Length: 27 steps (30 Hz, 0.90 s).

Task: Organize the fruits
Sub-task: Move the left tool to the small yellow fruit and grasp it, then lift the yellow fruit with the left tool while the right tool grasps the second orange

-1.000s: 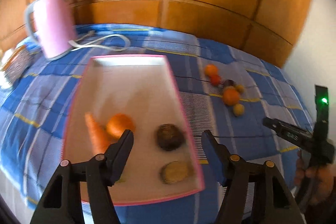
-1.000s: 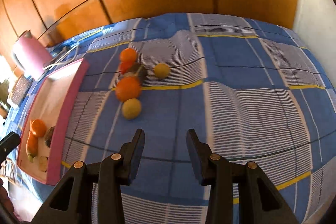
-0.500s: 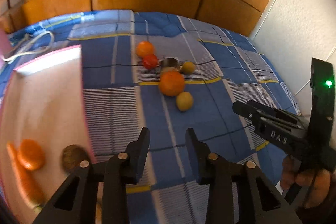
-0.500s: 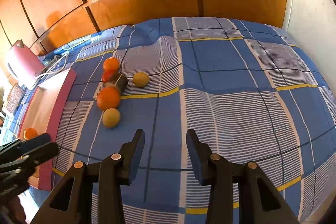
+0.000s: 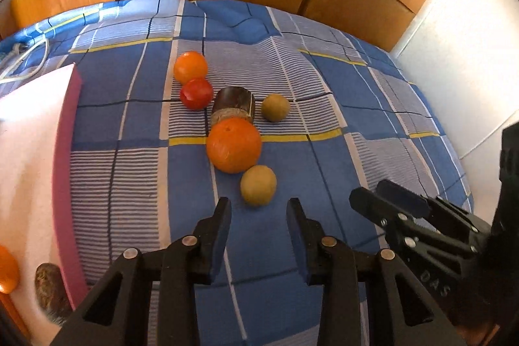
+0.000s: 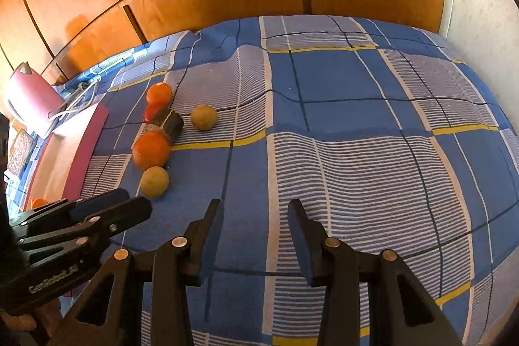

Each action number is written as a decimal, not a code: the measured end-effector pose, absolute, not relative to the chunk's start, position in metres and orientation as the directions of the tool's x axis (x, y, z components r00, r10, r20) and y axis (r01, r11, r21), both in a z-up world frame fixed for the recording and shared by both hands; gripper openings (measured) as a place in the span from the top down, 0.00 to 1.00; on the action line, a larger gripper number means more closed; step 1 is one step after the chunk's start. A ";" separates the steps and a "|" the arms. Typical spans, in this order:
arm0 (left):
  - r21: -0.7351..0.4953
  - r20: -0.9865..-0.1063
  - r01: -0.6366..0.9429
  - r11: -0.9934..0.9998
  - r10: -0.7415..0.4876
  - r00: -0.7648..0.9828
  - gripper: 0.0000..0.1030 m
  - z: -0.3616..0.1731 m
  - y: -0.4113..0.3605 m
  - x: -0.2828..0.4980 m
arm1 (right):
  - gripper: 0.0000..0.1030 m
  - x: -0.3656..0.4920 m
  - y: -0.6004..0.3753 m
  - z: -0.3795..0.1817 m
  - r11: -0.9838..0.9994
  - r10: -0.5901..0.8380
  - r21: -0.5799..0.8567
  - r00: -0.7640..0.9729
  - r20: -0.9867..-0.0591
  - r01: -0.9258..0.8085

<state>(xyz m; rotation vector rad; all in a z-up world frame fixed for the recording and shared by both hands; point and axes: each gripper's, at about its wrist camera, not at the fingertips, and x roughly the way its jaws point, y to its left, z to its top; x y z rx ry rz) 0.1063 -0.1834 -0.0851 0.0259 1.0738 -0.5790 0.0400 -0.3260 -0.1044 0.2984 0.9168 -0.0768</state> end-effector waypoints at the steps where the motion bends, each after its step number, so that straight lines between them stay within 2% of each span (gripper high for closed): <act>1: -0.255 -0.833 0.456 0.852 -0.433 0.343 0.65 -0.086 -0.185 0.108 | 0.60 0.041 -0.326 -0.105 0.957 0.062 0.221 0.609 -0.791 0.189; 4: -0.258 -0.835 0.452 0.854 -0.433 0.341 0.66 -0.091 -0.189 0.113 | 0.60 0.045 -0.326 -0.105 0.959 0.060 0.216 0.610 -0.790 0.185; 5: -0.258 -0.832 0.454 0.853 -0.435 0.345 0.76 -0.092 -0.190 0.114 | 0.60 0.047 -0.327 -0.105 0.958 0.062 0.219 0.609 -0.790 0.186; 20: -0.227 -0.818 0.393 0.891 -0.394 0.419 0.76 -0.094 -0.141 0.100 | 0.60 0.074 -0.310 -0.108 0.957 0.137 0.261 0.595 -0.792 0.127; 26: -0.232 -0.809 0.384 0.894 -0.396 0.434 0.76 -0.095 -0.137 0.096 | 0.59 0.089 -0.292 -0.101 0.937 0.254 0.347 0.599 -0.759 0.042; 27: -0.236 -0.807 0.384 0.893 -0.400 0.435 0.76 -0.095 -0.136 0.096 | 0.57 0.093 -0.286 -0.100 0.937 0.263 0.349 0.600 -0.756 0.028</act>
